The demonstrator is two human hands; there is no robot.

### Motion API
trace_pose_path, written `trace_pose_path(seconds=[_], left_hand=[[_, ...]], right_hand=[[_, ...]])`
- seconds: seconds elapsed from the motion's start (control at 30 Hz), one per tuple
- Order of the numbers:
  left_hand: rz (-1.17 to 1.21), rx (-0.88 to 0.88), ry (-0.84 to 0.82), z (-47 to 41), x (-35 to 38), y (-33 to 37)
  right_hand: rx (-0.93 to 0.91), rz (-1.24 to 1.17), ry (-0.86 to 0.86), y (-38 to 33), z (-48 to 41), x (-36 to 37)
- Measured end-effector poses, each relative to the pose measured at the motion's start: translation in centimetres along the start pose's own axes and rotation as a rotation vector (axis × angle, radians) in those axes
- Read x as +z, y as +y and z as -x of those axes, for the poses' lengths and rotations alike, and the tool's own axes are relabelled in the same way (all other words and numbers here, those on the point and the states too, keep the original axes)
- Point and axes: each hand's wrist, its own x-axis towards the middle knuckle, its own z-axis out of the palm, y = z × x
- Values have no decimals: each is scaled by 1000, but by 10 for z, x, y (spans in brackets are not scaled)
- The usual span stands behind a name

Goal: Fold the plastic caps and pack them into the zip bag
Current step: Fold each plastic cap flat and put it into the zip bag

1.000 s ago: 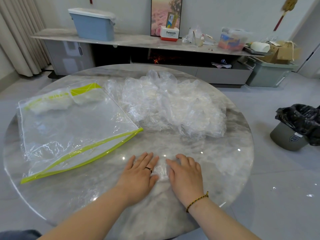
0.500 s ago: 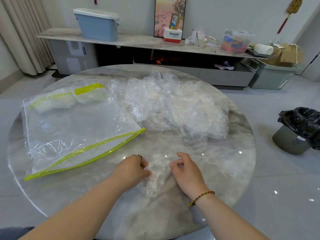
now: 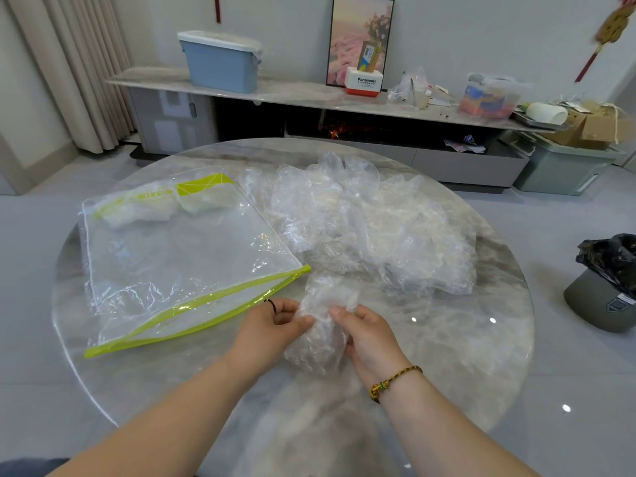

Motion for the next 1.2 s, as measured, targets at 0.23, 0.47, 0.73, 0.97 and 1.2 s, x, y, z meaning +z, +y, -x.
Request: trace_pose_path(seconds=[0.23, 0.47, 0.73, 0.97, 1.2], left_hand=[[-781, 413, 203, 2, -73, 30], [-1406, 341, 152, -12, -133, 12], [-1017, 572, 452, -15, -140, -2], [-651, 573, 333, 0, -132, 8], [-542, 484, 88, 42, -121, 14]], right_hand=[[-9, 85, 84, -2, -19, 30], [-30, 193, 66, 4, -29, 62], [-60, 237, -16, 18, -41, 81], [-108, 357, -115, 22, -32, 99], [53, 384, -88, 5, -46, 134]])
